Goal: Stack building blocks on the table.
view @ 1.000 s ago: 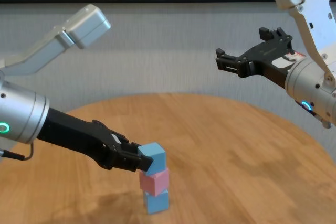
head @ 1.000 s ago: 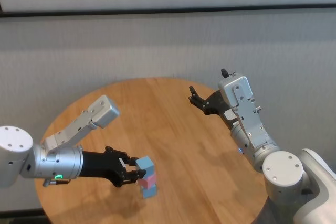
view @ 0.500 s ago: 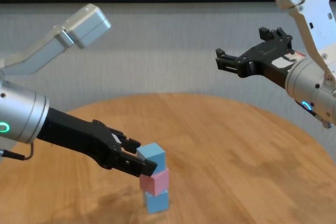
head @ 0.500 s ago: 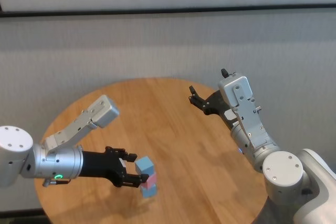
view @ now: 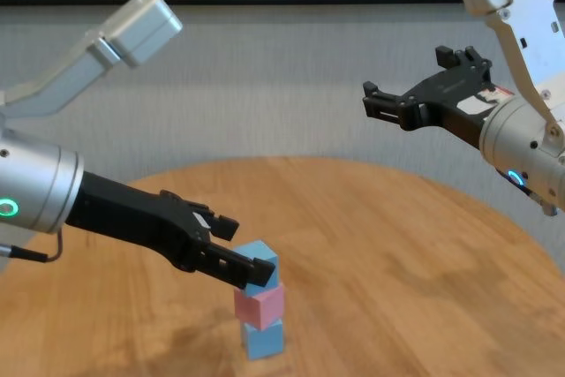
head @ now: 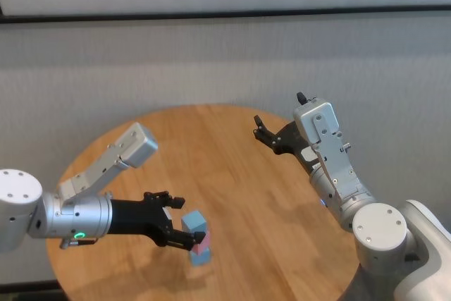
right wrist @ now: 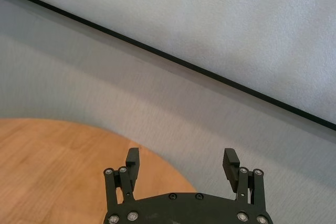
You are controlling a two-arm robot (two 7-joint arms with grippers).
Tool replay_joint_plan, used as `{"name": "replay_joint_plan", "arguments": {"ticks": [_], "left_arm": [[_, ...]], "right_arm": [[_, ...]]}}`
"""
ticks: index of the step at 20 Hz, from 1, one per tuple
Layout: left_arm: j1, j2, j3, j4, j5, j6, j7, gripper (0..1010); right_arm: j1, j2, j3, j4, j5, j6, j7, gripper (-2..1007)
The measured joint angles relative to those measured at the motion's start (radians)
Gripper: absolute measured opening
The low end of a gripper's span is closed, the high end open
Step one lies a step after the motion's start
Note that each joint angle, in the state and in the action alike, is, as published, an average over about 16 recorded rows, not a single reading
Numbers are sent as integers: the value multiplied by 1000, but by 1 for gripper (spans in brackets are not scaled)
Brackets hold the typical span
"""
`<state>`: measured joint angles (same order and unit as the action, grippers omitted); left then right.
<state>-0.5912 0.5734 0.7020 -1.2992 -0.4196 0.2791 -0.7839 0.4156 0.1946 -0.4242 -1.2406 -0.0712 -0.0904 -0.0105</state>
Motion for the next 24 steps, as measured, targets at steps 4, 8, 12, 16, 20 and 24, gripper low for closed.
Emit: {"name": "replay_joint_plan", "arguments": {"ticks": [4,8,12,16,20,24], "left_arm": [[17,-5,-33,-5,-46,-23,14,993],[49,-11,-86,-21,-102,-63,66,1000],[99,-21,-157,-52,-146,-123,153,1000],[150,-31,-223,-86,-175,-185,239,1000],[188,-36,-268,-117,-178,-233,315,1000],[209,-39,-288,-134,-168,-257,350,1000]], "right_arm": [[0,0,0,0,0,0,0,1001],[0,0,0,0,0,0,0,1001],[0,0,0,0,0,0,0,1001],[0,0,0,0,0,0,0,1001],[0,0,0,0,0,0,0,1001],[0,0,0,0,0,0,0,1001]]}}
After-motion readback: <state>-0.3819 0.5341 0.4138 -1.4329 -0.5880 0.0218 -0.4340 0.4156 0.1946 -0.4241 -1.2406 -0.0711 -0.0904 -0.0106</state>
